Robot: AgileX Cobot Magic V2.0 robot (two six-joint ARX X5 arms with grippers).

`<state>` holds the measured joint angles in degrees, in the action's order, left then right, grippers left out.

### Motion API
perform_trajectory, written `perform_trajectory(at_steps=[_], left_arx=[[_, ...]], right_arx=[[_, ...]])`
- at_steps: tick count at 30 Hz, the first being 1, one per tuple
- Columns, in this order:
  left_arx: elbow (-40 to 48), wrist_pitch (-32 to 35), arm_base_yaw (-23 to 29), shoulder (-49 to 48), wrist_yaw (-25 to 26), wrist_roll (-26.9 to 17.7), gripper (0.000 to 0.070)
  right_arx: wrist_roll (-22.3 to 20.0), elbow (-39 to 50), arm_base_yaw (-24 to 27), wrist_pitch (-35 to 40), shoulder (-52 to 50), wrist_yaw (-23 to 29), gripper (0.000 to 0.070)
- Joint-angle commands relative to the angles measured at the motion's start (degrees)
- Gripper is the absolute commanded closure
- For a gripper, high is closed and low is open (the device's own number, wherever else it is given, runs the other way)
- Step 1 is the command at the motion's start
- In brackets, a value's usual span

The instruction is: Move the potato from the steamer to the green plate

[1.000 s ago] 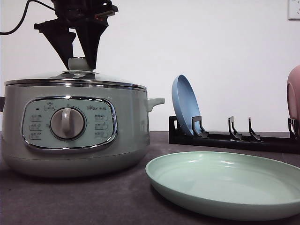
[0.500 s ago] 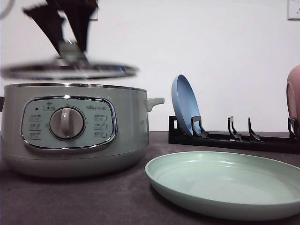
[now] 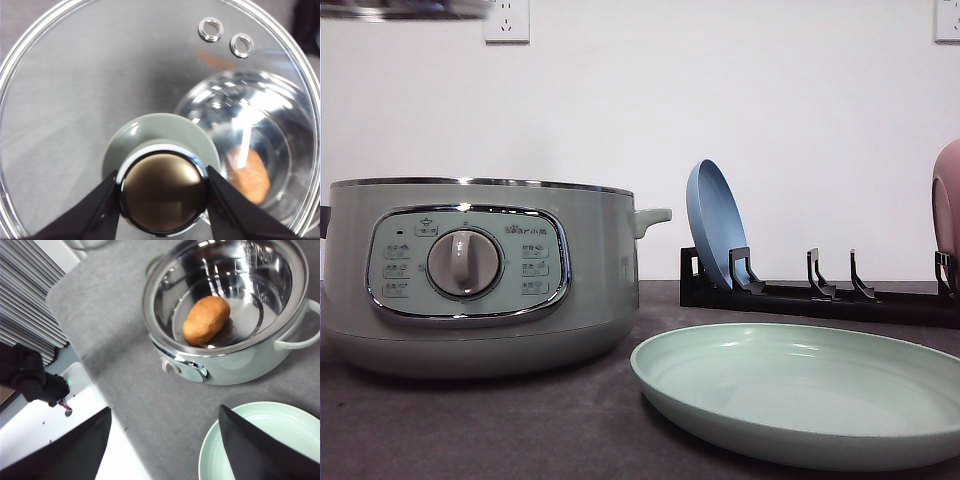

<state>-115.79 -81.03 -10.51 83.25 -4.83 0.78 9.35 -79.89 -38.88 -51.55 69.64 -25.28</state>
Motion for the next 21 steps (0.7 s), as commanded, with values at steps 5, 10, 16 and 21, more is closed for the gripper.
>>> perform_trajectory(at_steps=[5,10,16,21], left_arx=[[-2.1,-0.7,1.0,-3.4,-0.3,-0.1,0.0700],[-2.1,-1.0,1.1,-4.3,-0.3,-0.1,0.0700],[-2.1,-1.6,1.1,-4.3,-0.3,-0.1,0.0700],[-2.1,-1.6,1.1,-4.3,-0.3,-0.1,0.0700]], right_arx=[[2.1,-11.7,-1.8,0.1,12.4,0.1,0.0218],[2.4,-22.5,-4.2,-0.4,24.7,0.4,0.0217],[2.8,-32.6,-6.9,-1.1,38.3,4.9,0.0204],[4.1,-37.8,-8.1,-1.2,46.6,8.2,0.0156]])
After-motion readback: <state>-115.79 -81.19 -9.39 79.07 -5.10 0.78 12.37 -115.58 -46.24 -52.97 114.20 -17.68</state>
